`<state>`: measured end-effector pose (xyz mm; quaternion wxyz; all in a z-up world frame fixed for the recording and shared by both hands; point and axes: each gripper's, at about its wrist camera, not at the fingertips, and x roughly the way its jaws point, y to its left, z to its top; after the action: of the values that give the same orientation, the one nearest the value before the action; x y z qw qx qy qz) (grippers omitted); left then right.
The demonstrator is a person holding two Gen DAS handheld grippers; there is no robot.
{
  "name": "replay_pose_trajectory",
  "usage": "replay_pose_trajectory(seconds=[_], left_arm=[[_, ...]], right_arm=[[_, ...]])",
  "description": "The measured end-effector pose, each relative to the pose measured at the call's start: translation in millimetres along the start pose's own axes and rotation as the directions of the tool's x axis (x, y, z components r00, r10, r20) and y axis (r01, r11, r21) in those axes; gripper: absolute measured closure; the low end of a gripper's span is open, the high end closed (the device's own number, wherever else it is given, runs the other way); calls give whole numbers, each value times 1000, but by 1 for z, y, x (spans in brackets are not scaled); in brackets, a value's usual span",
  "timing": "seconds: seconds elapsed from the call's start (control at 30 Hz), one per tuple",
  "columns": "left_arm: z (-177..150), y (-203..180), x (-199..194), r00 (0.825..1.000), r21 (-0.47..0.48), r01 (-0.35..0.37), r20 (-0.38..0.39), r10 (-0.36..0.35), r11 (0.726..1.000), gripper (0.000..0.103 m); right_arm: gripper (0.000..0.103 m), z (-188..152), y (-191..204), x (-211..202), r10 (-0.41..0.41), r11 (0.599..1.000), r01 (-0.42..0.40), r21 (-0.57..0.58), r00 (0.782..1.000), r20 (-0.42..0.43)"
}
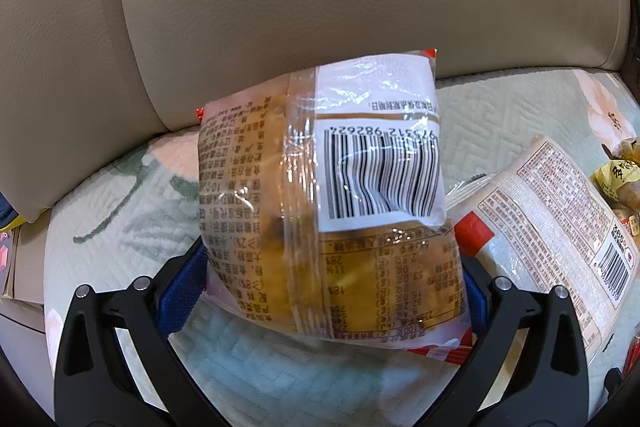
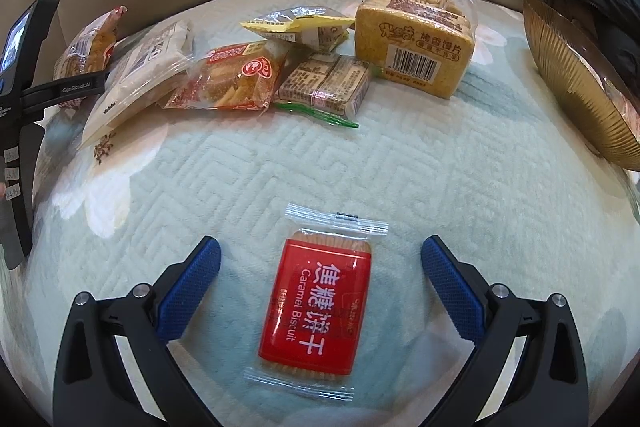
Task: Organize snacks
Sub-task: 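Grasp the barcoded bread packet with the left tool while the right tool grasps the red caramel biscuit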
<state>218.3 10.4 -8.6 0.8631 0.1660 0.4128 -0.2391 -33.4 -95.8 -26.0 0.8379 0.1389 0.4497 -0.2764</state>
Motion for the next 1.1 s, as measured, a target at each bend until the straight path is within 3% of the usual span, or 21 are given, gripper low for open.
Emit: replay_pose_trajectory(seconds=[0.63, 0.8, 0.83, 0.87, 0.93, 0.97, 1.0, 1.03, 1.1], left_arm=[[0, -1, 1, 1000, -1, 0, 1, 0, 1000, 3], [1, -1, 1, 1000, -1, 0, -1, 0, 1000, 3], [1, -2, 1, 1000, 1, -6, -2, 6, 1000, 3], [1, -4, 1, 1000, 7, -19, -3, 19, 1000, 3], [1, -7, 0, 999, -2, -33, -5, 33, 999, 3], [2, -6, -1, 999, -15, -30, -15, 30, 999, 3], [4, -6, -1, 999, -23, -25, -34, 25, 999, 3], [6, -5, -4, 999, -40, -18, -42, 16, 999, 10], [6, -3, -13, 1000, -82, -10, -13, 9, 997, 18]], right_arm=[[5, 5, 2, 3, -8, 1000, 9, 30, 999, -44], [5, 24, -2, 12, 11, 1000, -7, 26, 983, -184], [6, 28, -3, 14, 28, 999, -24, 20, 977, -209], [16, 33, -6, 14, 50, 999, -46, 23, 974, -223], [50, 38, -11, 10, 57, 998, -53, 25, 977, -205], [60, 43, -9, 5, 57, 998, -57, 4, 980, -189], [60, 46, -7, 4, 82, 996, -85, -10, 979, -187], [60, 49, -6, 4, 127, 991, -132, -11, 972, -197], [60, 52, -6, 5, 185, 982, -187, 12, 962, -202]])
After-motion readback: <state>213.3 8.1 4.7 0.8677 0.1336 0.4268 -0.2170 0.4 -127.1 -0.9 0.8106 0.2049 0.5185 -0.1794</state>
